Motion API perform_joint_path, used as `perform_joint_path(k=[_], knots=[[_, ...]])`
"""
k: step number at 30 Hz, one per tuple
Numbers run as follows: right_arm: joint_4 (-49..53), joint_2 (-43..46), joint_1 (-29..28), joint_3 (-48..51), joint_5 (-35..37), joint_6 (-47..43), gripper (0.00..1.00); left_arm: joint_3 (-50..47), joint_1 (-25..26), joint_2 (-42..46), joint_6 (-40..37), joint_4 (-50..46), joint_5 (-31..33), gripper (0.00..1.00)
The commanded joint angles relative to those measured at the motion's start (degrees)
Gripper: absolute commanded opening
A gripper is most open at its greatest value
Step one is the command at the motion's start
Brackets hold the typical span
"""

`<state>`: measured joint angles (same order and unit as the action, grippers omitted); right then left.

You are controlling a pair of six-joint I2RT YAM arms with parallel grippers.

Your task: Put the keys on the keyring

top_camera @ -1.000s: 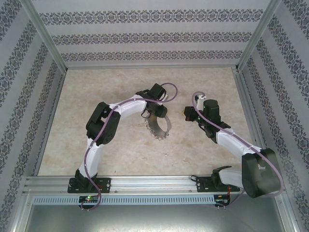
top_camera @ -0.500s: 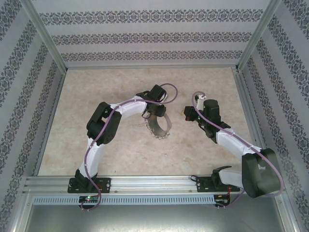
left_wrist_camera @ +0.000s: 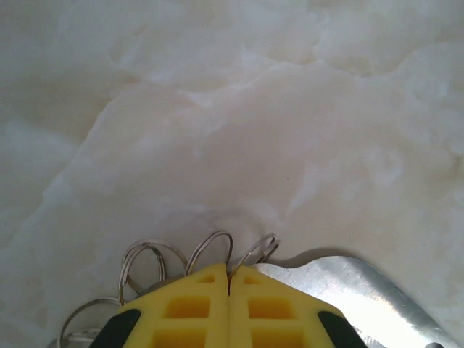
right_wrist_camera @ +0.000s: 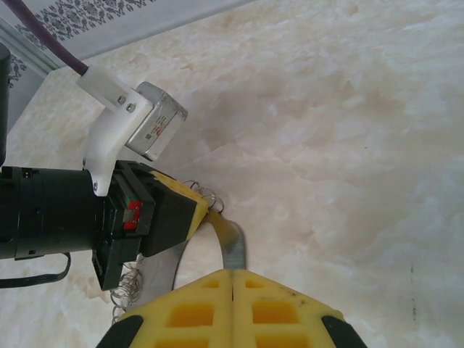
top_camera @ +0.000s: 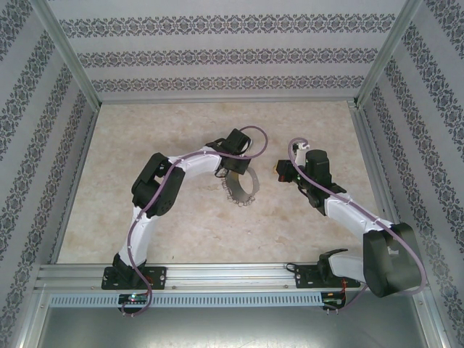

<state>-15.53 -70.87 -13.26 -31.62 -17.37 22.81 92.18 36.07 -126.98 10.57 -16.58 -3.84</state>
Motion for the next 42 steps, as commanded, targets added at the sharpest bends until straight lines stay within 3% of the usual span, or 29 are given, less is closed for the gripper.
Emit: perform_joint_path(k=[1, 11, 19, 37, 42], knots=[[-1.3, 1.8, 0.3, 0.6, 0.1, 0.3, 0.0, -2.6, 0.9, -0.1, -0.8, 2.5, 1.0, 0.0], [-0.7, 3.4, 0.4, 1.9, 0.3, 0.5, 0.0, -15.6, 0.9, 10.1, -7.9, 7.2, -8.0, 0.0], [-0.3, 4.3, 0.3, 2.9, -0.7, 1.2, 0.0, -25.1, 0.9, 19.4, -15.9, 3.4, -17.6, 0.0], [-0.7, 3.0, 0.1, 3.3, -1.0, 0.9, 0.0, -27.0, 0.8, 16.5, -12.2, 8.8, -18.2, 0.0], [-1.0, 2.9, 0.1, 3.3, -1.0, 1.0, 0.0, -27.0, 0.8, 15.8, -10.9, 10.3, -18.1, 0.1]])
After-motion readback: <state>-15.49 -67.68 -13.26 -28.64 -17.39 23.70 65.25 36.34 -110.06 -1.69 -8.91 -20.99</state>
